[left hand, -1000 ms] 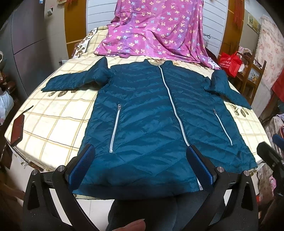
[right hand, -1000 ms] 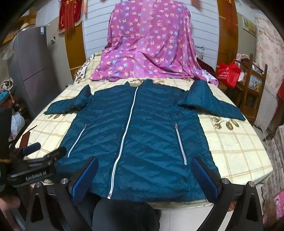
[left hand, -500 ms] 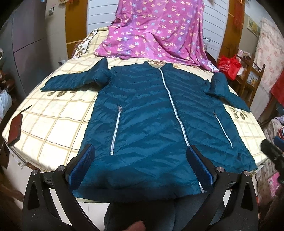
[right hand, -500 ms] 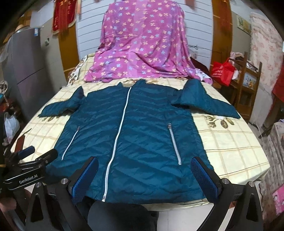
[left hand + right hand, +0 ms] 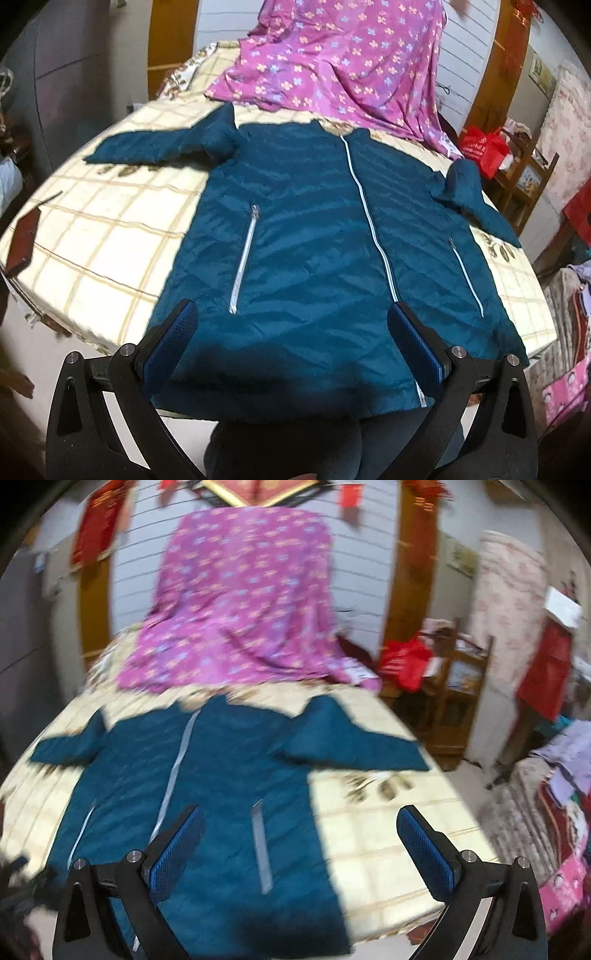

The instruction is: Fold large clothes

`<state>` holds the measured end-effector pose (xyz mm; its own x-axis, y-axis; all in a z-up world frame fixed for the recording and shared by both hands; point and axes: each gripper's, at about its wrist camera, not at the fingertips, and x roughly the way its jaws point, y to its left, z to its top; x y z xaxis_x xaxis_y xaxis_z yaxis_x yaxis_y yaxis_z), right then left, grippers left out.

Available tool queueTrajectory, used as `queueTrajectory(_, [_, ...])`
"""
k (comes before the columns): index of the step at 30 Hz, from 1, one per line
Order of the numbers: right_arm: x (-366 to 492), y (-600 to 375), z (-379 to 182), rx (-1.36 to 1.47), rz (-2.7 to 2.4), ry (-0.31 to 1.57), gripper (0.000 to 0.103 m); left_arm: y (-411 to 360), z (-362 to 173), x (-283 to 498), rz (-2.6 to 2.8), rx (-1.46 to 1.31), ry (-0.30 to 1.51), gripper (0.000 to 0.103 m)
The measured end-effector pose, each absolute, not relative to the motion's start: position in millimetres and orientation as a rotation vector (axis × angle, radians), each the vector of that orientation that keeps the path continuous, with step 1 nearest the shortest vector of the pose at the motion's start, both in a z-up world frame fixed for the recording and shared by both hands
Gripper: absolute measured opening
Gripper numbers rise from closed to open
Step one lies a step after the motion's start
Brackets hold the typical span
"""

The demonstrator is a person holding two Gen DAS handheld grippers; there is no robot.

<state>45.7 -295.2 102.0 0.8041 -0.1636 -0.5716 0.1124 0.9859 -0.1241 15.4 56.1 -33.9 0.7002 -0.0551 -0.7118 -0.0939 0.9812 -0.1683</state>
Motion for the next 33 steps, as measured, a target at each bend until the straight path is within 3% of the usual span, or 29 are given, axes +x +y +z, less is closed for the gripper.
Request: queueTrajectory(33, [41.7,-311.0,128.9,-0.038,-0.183,0.584,0.103,26.1,-3.5,-4.1,-0.037,0.020,0.629,0.103])
